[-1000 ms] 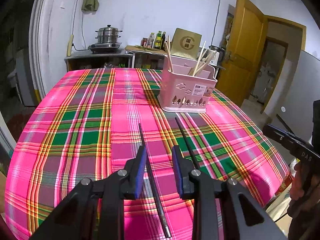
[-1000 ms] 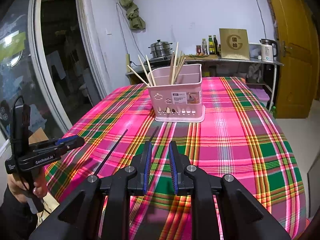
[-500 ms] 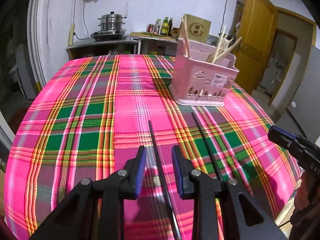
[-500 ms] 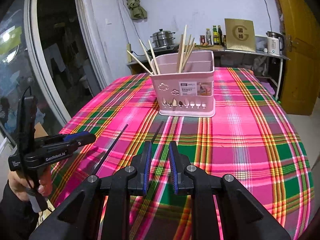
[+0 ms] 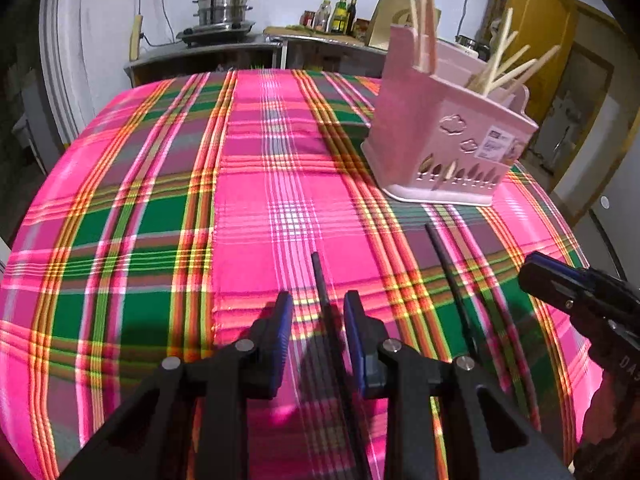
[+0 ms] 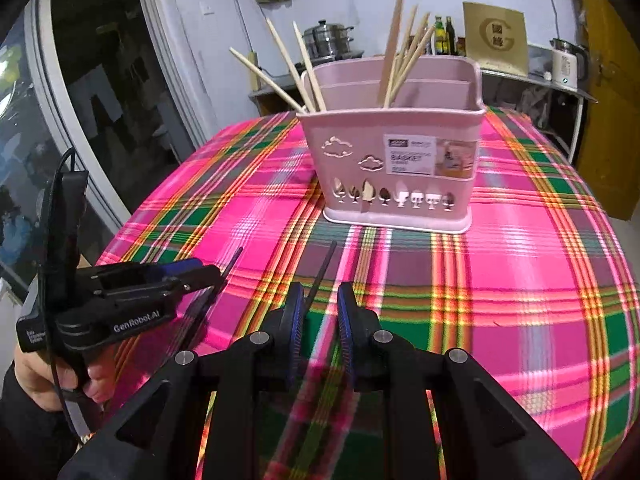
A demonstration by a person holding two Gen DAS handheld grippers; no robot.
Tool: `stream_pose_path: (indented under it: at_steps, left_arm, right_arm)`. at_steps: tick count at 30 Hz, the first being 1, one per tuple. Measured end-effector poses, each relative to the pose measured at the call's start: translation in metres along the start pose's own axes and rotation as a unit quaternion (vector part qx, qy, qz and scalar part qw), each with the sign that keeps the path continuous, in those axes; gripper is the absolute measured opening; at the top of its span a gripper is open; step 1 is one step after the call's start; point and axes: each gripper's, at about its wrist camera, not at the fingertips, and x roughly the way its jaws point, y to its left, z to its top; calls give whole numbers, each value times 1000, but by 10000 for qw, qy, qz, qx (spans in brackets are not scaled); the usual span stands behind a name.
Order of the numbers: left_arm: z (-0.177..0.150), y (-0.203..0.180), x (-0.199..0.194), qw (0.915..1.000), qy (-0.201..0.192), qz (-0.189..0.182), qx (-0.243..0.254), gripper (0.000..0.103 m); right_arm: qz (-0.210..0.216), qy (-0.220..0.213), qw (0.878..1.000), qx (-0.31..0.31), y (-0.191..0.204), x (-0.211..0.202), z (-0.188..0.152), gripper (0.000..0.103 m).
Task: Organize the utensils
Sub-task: 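Close both tools on one dark chopstick each lying on the cloth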
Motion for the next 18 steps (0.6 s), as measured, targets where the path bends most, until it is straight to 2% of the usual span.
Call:
stream_pose_path:
  at_steps: [18]
  left_arm:
    - [6,-4,13,9991,-65,301,280,25]
  right_arm:
    - [-242,627,9977,-58,-1,66,21,18]
